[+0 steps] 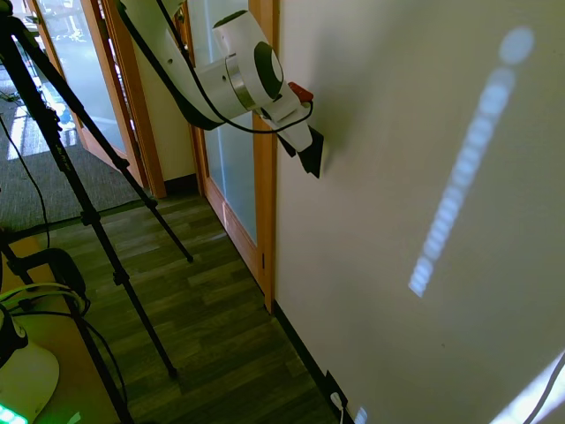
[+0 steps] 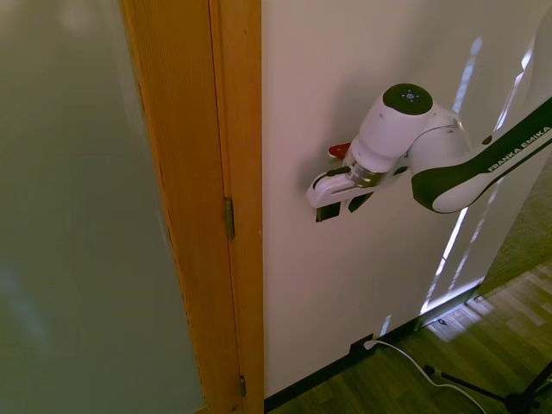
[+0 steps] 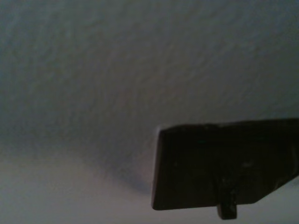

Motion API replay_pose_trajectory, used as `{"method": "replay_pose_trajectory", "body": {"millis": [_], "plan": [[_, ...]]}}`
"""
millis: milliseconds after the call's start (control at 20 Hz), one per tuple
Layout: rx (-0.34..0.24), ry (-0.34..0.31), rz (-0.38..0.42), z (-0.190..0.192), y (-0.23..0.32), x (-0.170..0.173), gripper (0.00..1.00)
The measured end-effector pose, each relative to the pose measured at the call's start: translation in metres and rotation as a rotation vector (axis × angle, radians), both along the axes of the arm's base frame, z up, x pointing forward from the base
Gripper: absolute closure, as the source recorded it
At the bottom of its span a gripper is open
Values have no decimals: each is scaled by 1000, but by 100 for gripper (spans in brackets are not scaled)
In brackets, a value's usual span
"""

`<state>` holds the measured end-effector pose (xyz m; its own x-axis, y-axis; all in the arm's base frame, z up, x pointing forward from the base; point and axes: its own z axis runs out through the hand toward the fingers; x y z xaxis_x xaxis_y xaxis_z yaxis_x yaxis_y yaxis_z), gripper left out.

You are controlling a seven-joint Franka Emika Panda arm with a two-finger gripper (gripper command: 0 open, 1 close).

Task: Turn on the light

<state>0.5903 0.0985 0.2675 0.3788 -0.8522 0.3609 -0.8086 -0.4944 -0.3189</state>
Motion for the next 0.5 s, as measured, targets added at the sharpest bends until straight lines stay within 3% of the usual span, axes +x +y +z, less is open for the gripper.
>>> {"method": "replay_pose_trajectory", "body": {"millis": [500], "plan": [[11,-47,-25,1,-12,1,100]]}}
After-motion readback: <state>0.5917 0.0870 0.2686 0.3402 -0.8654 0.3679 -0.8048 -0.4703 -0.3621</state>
